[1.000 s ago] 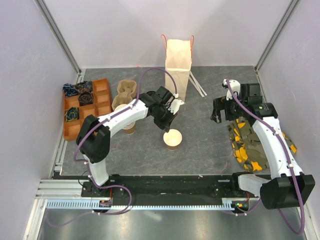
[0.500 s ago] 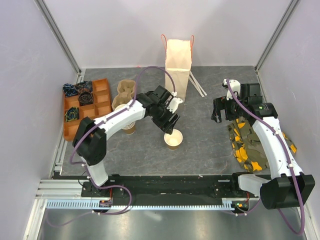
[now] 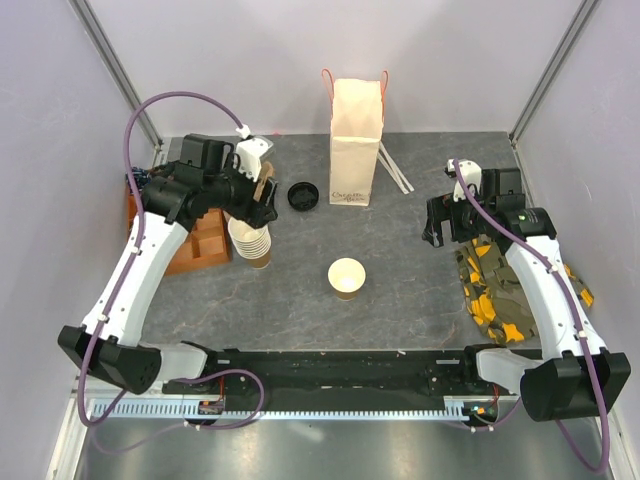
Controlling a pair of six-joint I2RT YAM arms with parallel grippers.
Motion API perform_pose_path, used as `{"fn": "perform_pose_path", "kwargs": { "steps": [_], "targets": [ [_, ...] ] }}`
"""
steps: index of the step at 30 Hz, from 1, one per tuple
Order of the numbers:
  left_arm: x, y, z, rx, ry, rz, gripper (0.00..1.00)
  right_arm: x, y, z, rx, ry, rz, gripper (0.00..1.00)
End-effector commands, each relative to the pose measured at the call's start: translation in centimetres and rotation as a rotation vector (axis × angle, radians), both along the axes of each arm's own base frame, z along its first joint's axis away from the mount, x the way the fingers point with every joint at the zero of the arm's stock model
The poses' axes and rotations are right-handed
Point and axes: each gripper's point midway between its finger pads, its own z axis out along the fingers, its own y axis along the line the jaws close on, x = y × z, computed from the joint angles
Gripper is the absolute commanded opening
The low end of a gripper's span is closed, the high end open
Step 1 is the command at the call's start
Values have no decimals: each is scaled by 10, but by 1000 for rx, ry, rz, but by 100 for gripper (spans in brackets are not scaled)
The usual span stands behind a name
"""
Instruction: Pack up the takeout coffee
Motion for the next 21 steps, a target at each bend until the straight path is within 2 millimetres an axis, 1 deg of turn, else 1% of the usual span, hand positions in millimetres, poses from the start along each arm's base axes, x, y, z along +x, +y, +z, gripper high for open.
{"fn": "perform_pose_path", "kwargs": {
  "steps": [1, 2, 4, 5, 7, 8, 10, 11, 13, 14, 15, 16, 17, 18, 20, 21],
  "targets": [
    [3, -3, 13, 14, -35, -80, 81, 2, 5, 5, 24, -31, 15, 98],
    [15, -7, 7, 28, -36, -99, 81, 3, 5, 4, 24, -28, 15, 98],
    [27, -15, 6, 33, -63, -155, 81, 5, 4, 6, 23, -30, 14, 98],
    [38, -25, -1, 39, -91, -237, 81, 6, 4, 8, 21, -33, 13, 98],
    [51, -33, -7, 50, -125, -303, 81, 6, 4, 10, 20, -38, 12, 98],
    [61, -38, -17, 75, -136, -356, 81, 6, 3, 12, 16, -42, 10, 98],
    [74, -44, -22, 110, -159, -409, 82, 6, 3, 12, 13, -42, 7, 98],
    [81, -48, -35, 133, -162, -466, 82, 6, 2, 11, 10, -41, 6, 98],
    [90, -52, -42, 158, -193, -523, 80, 6, 2, 10, 9, -40, 5, 98],
    [96, -56, -53, 156, -186, -544, 77, 5, 2, 8, 10, -32, 7, 98],
    [104, -60, -58, 159, -211, -550, 76, 5, 2, 6, 9, -27, 6, 98],
    [112, -60, -65, 179, -226, -554, 74, 5, 2, 6, 9, -26, 6, 98],
    [118, -60, -71, 191, -237, -561, 70, 5, 1, 4, 9, -21, 4, 98],
    [126, -62, -86, 203, -230, -579, 68, 6, 1, 4, 9, -20, 4, 98],
    [132, -65, -98, 233, -255, -645, 65, 6, 1, 2, 4, -16, 6, 98],
    [137, -67, -111, 238, -249, -663, 64, 6, 0, 2, 3, -15, 3, 98]
  ]
}}
